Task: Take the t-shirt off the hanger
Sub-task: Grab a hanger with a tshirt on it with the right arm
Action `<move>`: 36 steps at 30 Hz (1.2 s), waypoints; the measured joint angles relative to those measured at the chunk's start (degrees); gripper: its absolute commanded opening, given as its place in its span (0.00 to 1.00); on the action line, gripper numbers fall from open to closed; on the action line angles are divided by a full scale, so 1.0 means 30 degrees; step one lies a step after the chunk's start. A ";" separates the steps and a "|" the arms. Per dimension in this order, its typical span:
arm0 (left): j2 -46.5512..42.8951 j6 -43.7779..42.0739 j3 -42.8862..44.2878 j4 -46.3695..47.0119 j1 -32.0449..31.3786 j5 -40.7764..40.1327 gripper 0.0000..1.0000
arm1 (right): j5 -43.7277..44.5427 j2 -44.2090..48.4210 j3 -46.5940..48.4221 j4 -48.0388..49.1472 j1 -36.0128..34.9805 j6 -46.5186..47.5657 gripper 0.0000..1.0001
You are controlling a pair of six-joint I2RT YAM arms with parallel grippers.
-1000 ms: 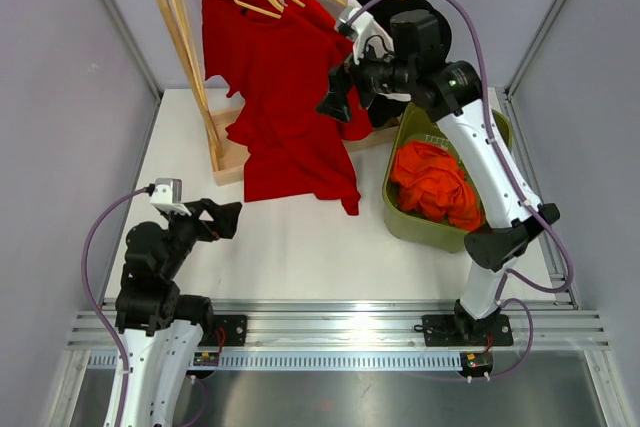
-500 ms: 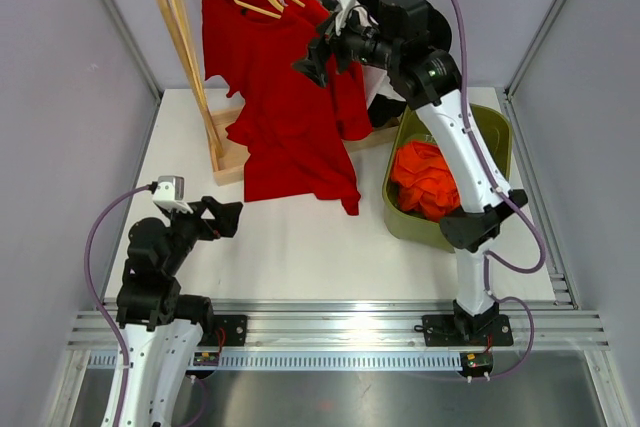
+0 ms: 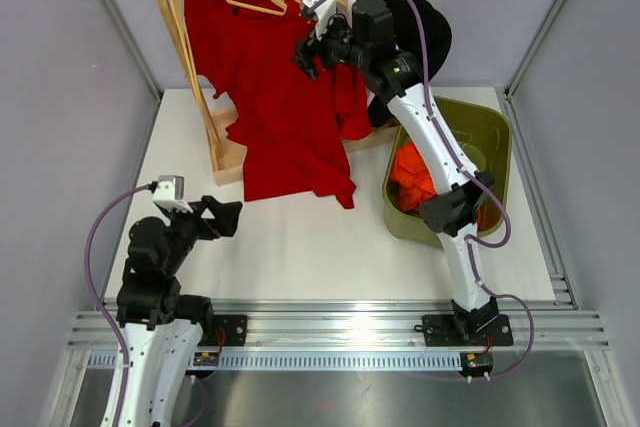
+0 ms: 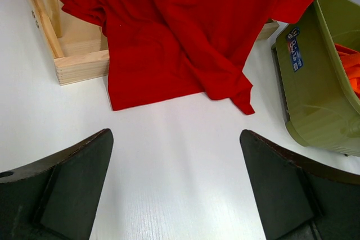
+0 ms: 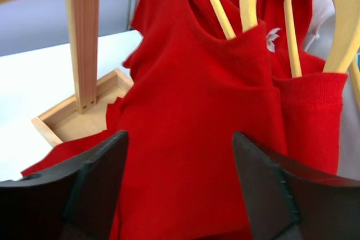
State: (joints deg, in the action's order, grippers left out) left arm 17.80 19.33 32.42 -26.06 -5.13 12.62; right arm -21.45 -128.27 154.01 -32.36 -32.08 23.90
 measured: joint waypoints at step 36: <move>0.0138 0.0000 0.0000 0.0007 0.0000 -0.0007 0.99 | -0.1348 0.0801 0.0146 0.0102 0.0925 -0.0692 0.60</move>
State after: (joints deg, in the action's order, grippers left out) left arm 18.22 19.33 32.42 -26.04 -5.13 12.60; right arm -25.50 -125.86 154.45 -32.05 -29.30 21.82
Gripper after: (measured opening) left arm 0.987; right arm 0.622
